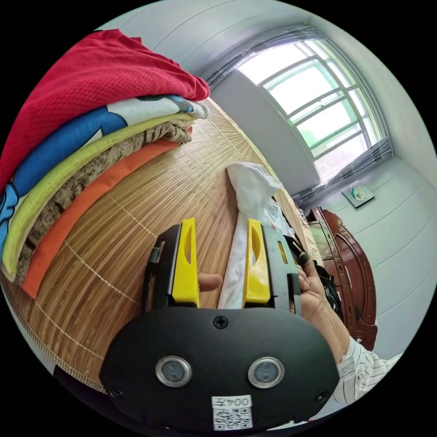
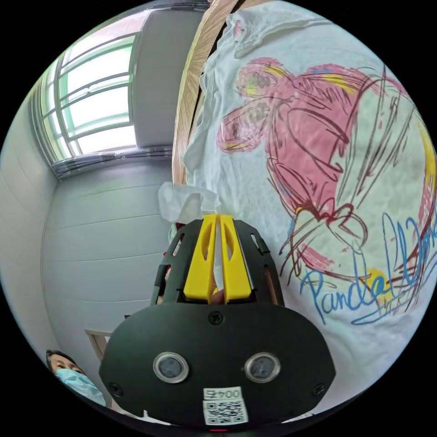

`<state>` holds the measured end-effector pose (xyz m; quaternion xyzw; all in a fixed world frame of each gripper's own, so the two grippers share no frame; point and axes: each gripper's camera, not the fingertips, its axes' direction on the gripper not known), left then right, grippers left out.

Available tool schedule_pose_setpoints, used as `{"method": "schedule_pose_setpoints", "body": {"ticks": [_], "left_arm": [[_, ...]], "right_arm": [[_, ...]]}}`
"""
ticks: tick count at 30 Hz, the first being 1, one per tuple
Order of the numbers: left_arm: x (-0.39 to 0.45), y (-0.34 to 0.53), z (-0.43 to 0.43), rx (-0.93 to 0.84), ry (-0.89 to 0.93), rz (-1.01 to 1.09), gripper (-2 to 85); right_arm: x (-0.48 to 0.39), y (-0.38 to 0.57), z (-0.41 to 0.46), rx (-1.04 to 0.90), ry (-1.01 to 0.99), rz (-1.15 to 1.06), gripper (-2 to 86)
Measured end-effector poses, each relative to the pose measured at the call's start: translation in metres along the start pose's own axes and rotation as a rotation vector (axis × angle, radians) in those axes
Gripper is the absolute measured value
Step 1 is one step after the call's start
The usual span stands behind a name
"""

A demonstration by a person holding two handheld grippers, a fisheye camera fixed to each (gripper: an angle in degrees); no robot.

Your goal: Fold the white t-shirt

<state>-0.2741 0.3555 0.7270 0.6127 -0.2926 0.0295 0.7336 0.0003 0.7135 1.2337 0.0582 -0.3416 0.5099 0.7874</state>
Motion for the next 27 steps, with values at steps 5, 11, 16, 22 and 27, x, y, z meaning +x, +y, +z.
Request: {"method": "schedule_pose_setpoints", "body": {"ticks": [5, 11, 16, 22, 27], "left_arm": [[0.011, -0.001, 0.004, -0.003, 0.008, -0.007, 14.1], [0.049, 0.003, 0.007, 0.0, -0.021, 0.1, 14.4], [0.131, 0.021, -0.007, 0.129, -0.047, 0.458, 14.1], [0.194, 0.054, 0.042, -0.025, -0.108, 0.72, 11.0], [0.19, 0.043, 0.052, -0.038, -0.149, 0.636, 7.5]], "right_arm": [[-0.01, 0.009, -0.011, -0.037, 0.155, -0.157, 6.3], [-0.069, 0.027, 0.012, -0.033, 0.634, -0.689, 8.9], [-0.065, 0.012, 0.049, -0.121, 0.691, -0.715, 8.1], [-0.068, 0.014, 0.062, -0.154, 0.671, -0.809, 4.2], [-0.071, 0.006, 0.055, -0.184, 0.535, -0.808, 8.1]]}}
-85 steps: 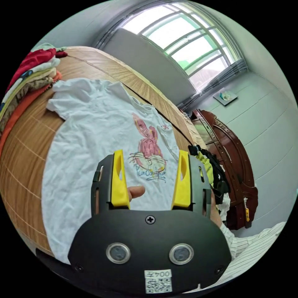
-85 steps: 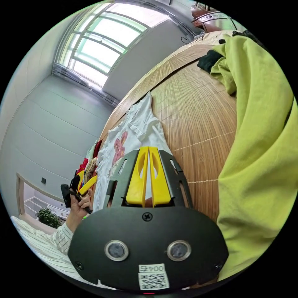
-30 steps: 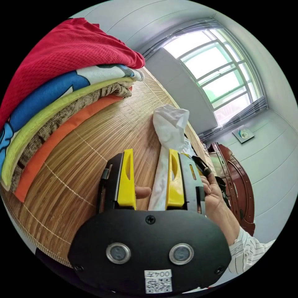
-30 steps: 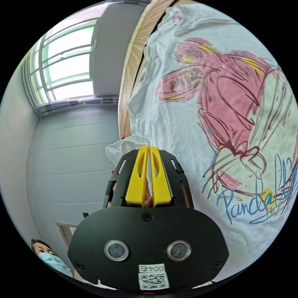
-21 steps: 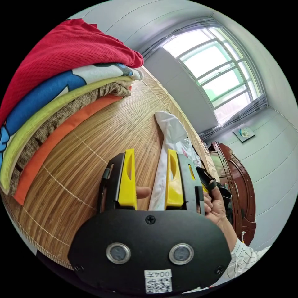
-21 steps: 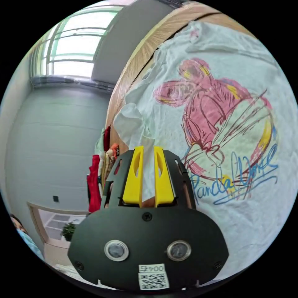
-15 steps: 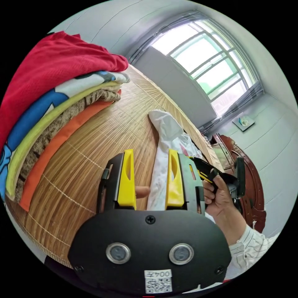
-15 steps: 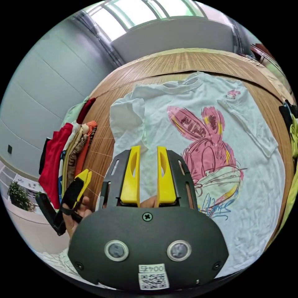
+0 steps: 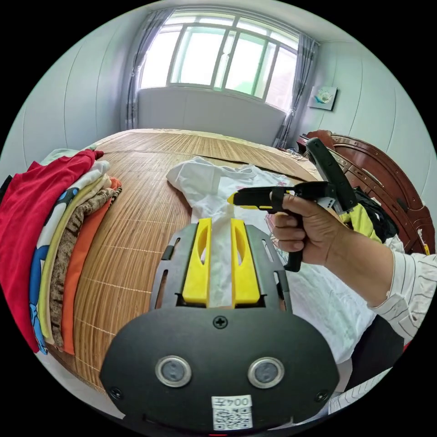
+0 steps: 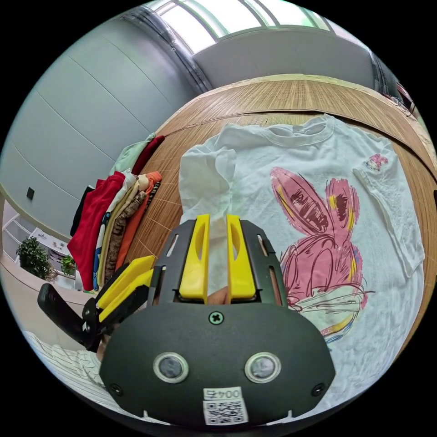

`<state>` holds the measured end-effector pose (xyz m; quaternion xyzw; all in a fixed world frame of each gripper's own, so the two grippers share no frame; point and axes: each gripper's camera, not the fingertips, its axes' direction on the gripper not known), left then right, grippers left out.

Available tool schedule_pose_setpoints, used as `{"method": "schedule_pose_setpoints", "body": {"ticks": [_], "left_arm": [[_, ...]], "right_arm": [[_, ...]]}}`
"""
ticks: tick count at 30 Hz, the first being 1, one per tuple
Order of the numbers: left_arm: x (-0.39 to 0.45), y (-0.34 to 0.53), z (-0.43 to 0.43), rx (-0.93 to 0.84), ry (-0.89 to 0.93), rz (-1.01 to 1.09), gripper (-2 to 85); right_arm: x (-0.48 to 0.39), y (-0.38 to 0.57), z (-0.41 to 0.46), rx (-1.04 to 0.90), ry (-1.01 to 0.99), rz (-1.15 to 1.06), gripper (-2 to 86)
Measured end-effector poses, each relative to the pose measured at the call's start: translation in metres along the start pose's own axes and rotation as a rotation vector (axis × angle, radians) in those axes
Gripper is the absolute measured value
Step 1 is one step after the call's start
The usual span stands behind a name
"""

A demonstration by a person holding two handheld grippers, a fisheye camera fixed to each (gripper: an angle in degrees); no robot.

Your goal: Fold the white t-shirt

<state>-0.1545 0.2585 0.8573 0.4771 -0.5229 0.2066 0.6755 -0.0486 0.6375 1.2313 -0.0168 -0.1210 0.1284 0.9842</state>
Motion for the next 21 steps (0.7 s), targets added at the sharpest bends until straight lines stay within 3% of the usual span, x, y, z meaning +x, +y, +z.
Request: {"method": "schedule_pose_setpoints", "body": {"ticks": [10, 16, 21], "left_arm": [[-0.093, 0.0, 0.028, -0.098, 0.09, -0.351, 7.0], [-0.141, 0.017, 0.018, -0.029, 0.124, -0.507, 5.6], [-0.158, 0.028, 0.013, -0.006, 0.125, -0.544, 3.1]], "right_arm": [[-0.026, -0.013, 0.02, -0.187, -0.054, 0.114, 3.9], [-0.033, 0.003, 0.025, -0.183, 0.02, 0.16, 6.1], [-0.096, -0.045, 0.002, 0.005, 0.225, -0.151, 6.5]]}}
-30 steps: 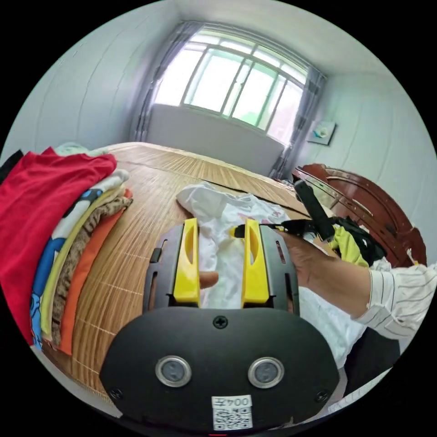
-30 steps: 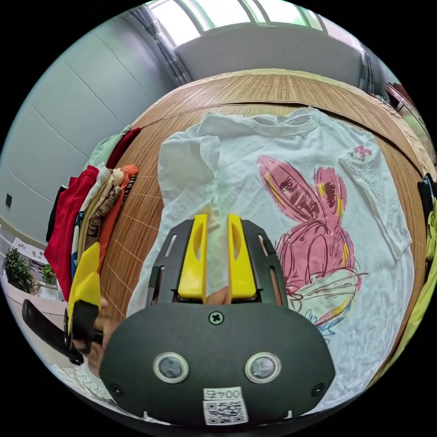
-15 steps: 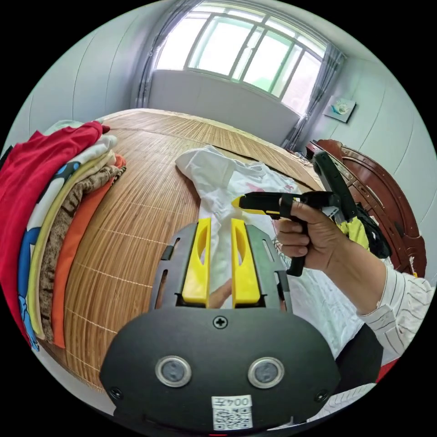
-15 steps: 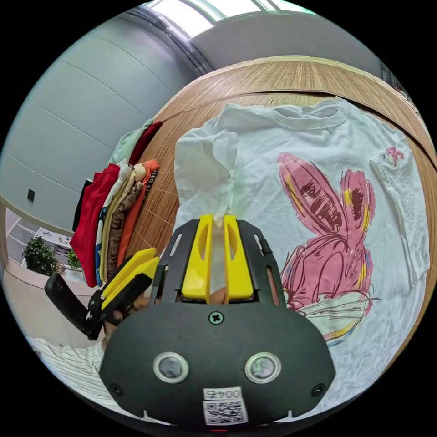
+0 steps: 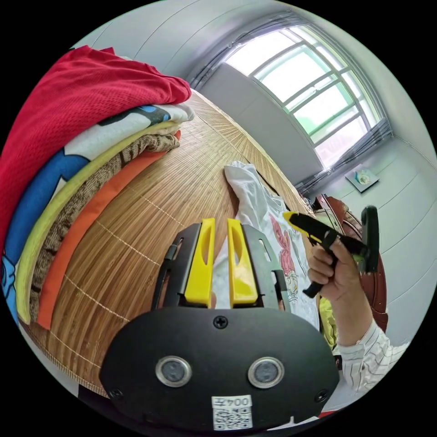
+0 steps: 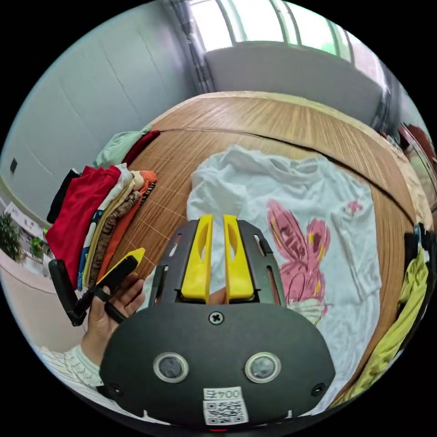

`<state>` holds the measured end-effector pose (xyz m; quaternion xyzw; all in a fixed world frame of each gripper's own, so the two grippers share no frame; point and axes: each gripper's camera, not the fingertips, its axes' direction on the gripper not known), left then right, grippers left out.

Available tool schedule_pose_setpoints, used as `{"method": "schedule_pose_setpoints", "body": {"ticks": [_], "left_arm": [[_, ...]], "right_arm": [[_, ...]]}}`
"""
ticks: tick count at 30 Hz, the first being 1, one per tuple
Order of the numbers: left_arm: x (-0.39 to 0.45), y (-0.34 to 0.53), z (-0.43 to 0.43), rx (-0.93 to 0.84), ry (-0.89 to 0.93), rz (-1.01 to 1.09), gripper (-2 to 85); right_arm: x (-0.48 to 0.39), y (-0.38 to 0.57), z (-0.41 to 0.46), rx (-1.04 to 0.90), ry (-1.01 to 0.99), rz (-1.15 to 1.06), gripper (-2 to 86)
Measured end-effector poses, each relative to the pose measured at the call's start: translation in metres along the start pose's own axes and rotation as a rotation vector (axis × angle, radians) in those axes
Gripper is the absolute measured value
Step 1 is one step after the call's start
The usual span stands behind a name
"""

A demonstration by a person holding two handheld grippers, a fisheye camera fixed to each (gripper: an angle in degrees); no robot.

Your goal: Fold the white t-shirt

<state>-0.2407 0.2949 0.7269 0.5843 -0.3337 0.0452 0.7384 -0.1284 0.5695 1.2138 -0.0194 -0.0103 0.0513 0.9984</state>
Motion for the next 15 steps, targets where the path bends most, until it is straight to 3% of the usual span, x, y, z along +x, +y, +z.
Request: {"method": "schedule_pose_setpoints", "body": {"ticks": [5, 9, 13, 15], "left_arm": [[-0.003, 0.001, -0.001, 0.01, -0.023, 0.038, 2.2], [-0.008, -0.001, 0.0, 0.001, -0.026, 0.048, 2.1], [-0.016, -0.002, 0.003, -0.014, -0.032, 0.042, 2.0], [-0.021, -0.002, 0.002, -0.012, -0.041, 0.024, 1.9]], "right_arm": [[-0.078, -0.093, 0.043, -0.133, 0.155, -0.414, 8.2], [-0.125, -0.136, 0.103, -0.367, 0.247, -0.66, 8.2], [-0.14, -0.14, 0.138, -0.504, 0.356, -0.758, 2.9], [-0.132, -0.147, 0.134, -0.409, 0.368, -0.658, 1.3]]}}
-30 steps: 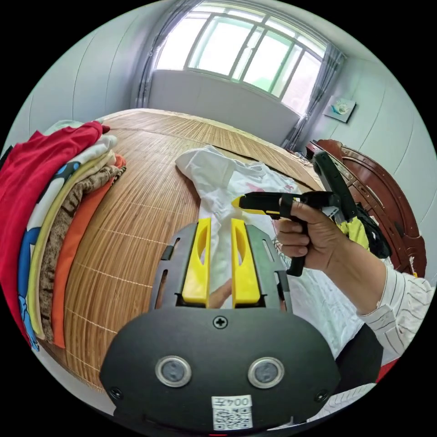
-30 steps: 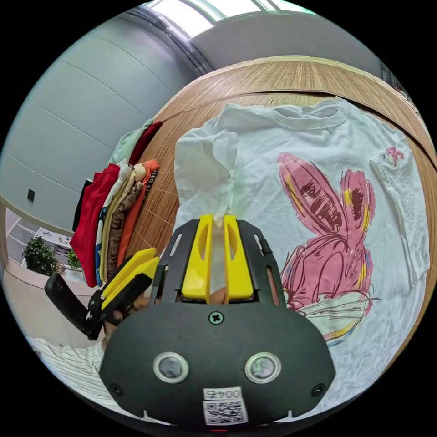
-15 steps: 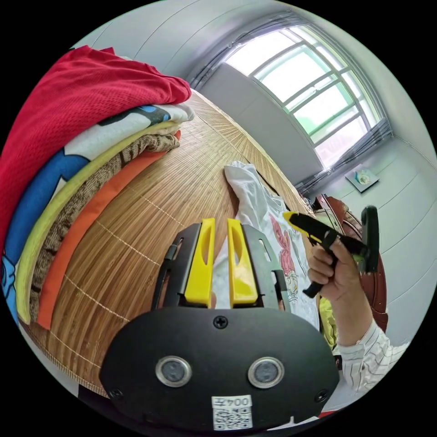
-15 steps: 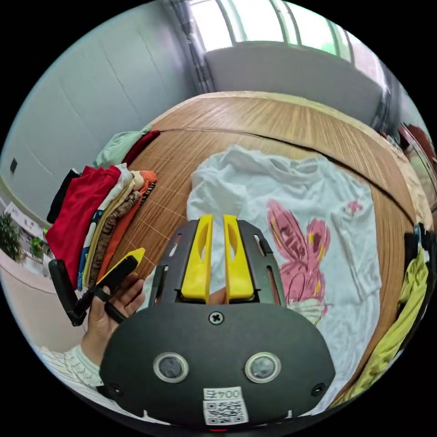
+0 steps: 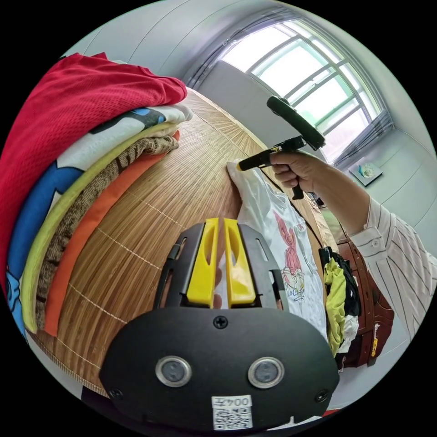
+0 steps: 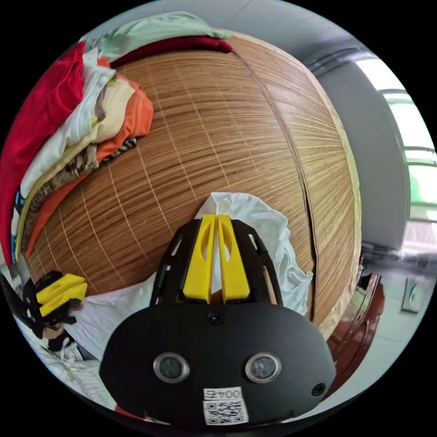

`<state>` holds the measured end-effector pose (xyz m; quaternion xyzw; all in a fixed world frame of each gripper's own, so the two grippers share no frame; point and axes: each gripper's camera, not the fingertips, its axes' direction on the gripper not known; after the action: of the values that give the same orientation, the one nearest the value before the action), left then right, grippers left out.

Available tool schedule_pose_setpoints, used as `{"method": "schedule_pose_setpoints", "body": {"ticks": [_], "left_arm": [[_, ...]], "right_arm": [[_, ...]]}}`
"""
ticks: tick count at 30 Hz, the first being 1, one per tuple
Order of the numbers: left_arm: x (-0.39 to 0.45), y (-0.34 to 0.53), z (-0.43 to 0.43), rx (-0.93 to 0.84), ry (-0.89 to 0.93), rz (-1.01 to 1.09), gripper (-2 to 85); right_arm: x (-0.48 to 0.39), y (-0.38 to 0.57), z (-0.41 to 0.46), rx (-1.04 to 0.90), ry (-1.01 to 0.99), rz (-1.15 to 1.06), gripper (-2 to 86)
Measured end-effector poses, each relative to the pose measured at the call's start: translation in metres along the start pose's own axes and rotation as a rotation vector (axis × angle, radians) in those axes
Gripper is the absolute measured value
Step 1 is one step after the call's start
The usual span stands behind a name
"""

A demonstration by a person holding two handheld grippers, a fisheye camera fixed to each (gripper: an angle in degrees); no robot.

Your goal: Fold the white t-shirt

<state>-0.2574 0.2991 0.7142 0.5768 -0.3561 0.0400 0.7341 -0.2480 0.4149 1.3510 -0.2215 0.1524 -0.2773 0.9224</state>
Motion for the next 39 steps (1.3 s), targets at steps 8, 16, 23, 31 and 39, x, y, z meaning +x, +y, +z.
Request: {"method": "schedule_pose_setpoints", "body": {"ticks": [8, 16, 23, 31, 39], "left_arm": [[-0.034, 0.01, -0.009, 0.044, -0.015, -0.126, 1.2], [-0.052, 0.019, -0.015, 0.066, 0.007, -0.179, 0.8], [-0.062, 0.03, -0.018, 0.071, 0.012, -0.183, 0.6], [-0.072, 0.034, -0.013, 0.048, 0.022, -0.198, 0.3], [-0.078, 0.04, -0.01, 0.037, 0.03, -0.208, 0.3]], "right_arm": [[0.082, 0.083, 0.031, 0.396, -0.676, 0.729, 7.6], [-0.001, 0.172, -0.021, 0.519, -0.496, 0.641, 5.5], [-0.01, 0.171, -0.029, 0.572, -0.297, 0.752, 4.0], [0.005, 0.114, -0.064, 0.569, -0.138, 0.589, 5.7], [0.068, -0.022, -0.011, 0.004, -0.43, 0.39, 3.8]]}}
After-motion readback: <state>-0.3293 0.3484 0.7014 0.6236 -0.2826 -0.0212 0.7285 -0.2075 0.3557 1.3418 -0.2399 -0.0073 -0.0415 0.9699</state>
